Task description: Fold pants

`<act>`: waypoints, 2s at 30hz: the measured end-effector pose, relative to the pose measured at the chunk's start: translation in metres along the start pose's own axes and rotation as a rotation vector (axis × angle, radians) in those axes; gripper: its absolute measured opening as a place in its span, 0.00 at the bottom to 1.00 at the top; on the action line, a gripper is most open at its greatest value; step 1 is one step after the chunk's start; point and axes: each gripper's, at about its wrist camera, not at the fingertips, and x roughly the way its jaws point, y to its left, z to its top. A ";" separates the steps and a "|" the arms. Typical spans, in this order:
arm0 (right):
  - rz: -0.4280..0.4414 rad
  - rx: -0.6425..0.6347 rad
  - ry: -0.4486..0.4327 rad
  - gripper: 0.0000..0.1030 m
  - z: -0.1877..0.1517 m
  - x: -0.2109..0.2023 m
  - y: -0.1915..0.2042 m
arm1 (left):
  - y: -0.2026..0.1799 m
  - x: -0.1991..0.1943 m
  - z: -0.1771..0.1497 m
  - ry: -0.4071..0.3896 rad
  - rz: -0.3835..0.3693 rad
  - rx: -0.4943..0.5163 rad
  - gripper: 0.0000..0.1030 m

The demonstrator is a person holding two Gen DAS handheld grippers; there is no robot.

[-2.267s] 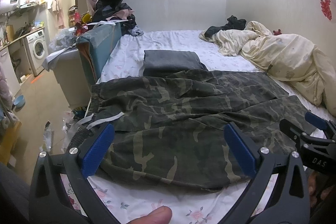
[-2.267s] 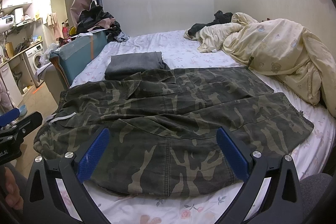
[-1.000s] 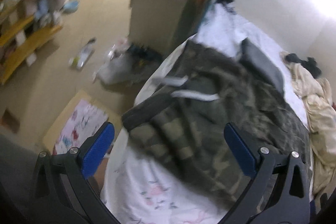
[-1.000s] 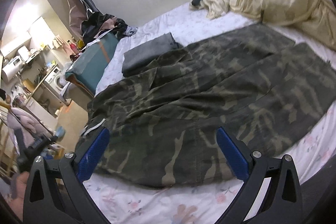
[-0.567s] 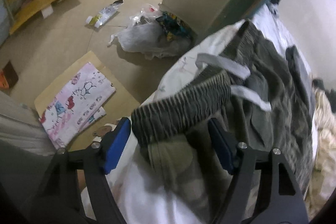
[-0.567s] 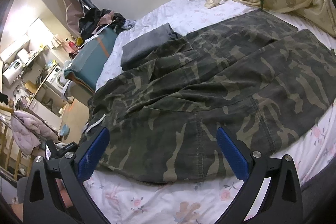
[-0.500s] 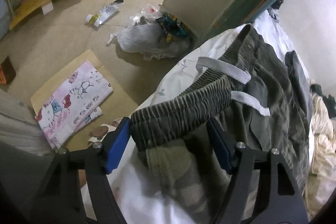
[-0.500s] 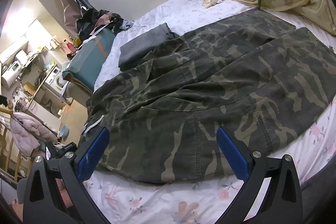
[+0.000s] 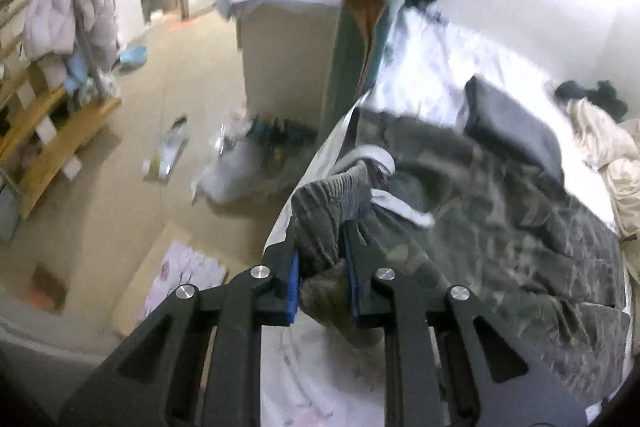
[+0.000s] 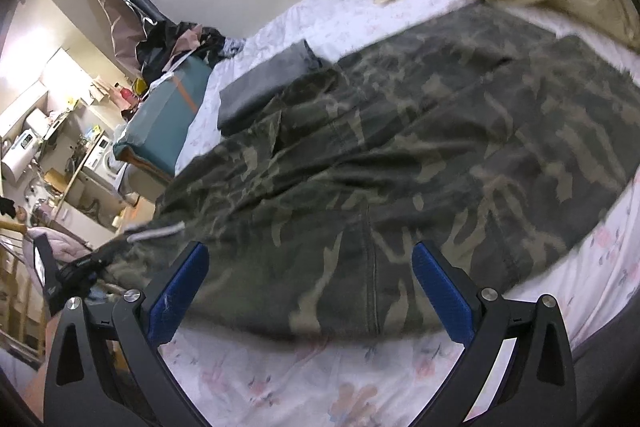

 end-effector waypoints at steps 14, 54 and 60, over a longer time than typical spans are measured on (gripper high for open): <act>-0.164 0.483 0.234 1.00 -0.075 0.078 -0.089 | -0.016 0.012 -0.012 0.028 0.059 0.065 0.15; -0.471 0.751 -0.450 0.00 0.122 -0.082 -0.297 | -0.005 0.020 -0.005 0.104 0.084 0.013 0.15; -0.503 0.638 -0.463 0.00 0.192 -0.109 -0.252 | 0.017 0.018 0.020 0.198 -0.002 -0.028 0.15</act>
